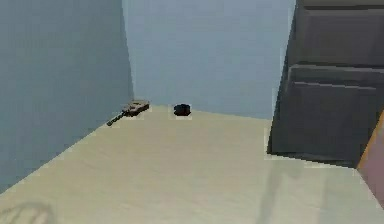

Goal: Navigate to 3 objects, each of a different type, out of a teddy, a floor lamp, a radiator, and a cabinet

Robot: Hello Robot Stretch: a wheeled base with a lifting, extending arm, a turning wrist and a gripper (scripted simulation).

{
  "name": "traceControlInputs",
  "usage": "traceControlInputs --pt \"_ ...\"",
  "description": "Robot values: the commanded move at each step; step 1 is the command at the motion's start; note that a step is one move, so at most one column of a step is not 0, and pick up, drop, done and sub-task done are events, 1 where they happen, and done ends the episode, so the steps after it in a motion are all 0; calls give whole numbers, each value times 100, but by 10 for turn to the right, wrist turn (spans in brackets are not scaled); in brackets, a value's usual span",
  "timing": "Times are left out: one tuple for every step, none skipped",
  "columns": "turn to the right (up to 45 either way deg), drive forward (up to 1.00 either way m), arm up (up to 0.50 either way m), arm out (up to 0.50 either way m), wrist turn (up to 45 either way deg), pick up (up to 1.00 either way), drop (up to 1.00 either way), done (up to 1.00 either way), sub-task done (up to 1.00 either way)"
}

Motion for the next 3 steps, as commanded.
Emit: traceControlInputs --pt "-180 0 0 0 0 0 0 0 0" --pt "0 10 0 0 0 0 0 0 0" --pt "450 0 0 0 0 0 0 0 0"
